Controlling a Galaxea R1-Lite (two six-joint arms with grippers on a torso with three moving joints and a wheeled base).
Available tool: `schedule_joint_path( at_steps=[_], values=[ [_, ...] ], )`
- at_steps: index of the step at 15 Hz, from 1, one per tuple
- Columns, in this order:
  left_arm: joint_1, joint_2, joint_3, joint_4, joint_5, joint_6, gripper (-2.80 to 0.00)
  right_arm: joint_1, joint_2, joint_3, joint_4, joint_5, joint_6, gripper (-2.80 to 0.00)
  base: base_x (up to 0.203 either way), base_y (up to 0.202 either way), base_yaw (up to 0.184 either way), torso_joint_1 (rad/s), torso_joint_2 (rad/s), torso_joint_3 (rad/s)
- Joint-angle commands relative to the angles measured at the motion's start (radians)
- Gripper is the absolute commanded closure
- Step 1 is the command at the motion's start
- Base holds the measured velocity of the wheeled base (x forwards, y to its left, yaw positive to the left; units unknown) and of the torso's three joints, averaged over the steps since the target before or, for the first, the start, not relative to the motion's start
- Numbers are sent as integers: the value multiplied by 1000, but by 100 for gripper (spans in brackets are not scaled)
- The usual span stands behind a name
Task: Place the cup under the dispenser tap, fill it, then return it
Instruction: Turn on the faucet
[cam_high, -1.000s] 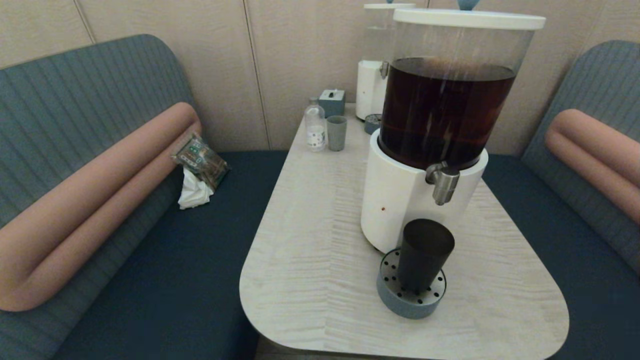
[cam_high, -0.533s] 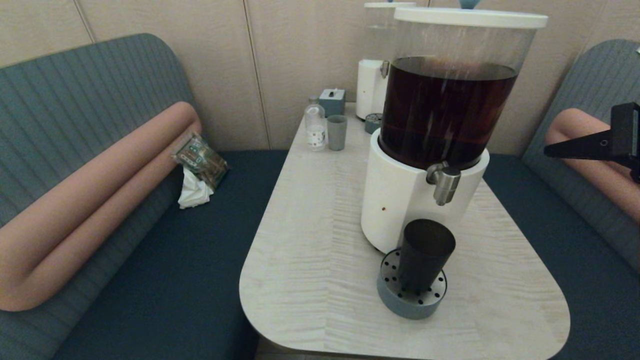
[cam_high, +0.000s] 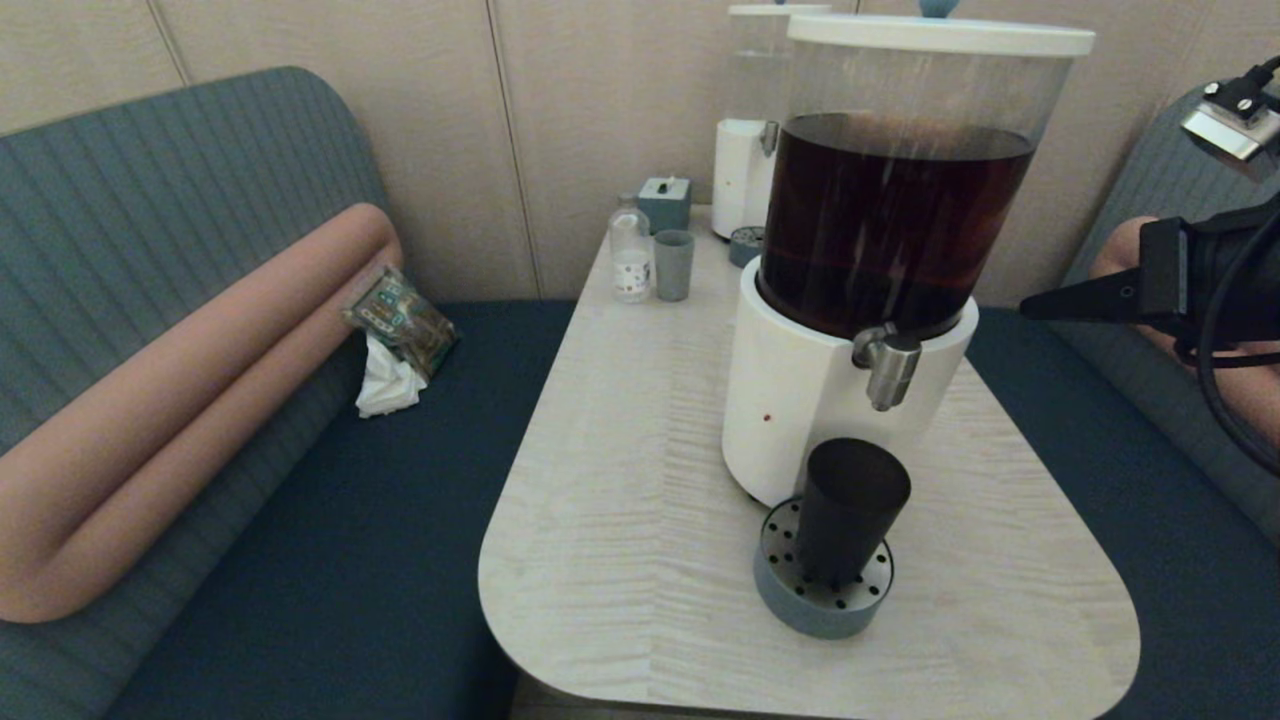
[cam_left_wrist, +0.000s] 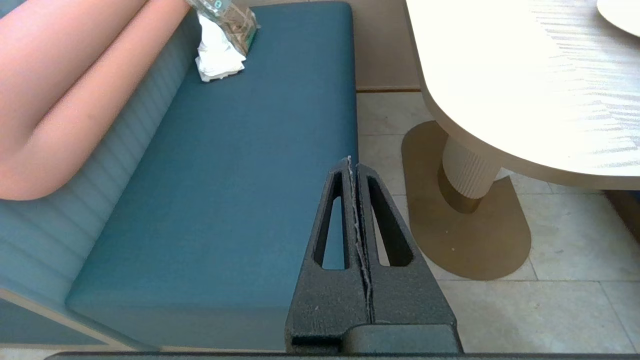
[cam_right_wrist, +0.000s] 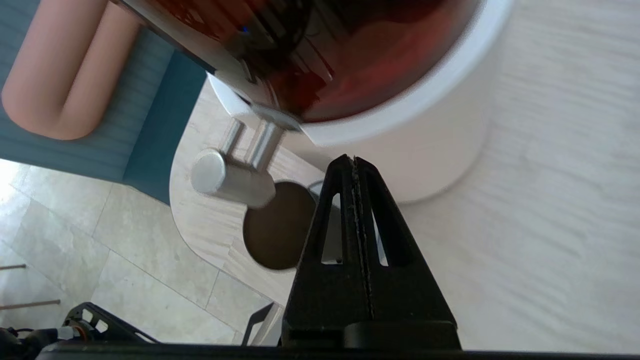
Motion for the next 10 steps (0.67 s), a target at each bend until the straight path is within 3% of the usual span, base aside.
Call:
schedule_joint_path(
  at_steps=[1,10],
  values=[
    [0,1,0,1,0,0,0,21,25,1,-16,3,-1,0,0,0,0,0,0,0],
    [0,1,0,1,0,0,0,119,99,-15,-55,-3,5,0,0,0,0,0,0,0]
  ],
)
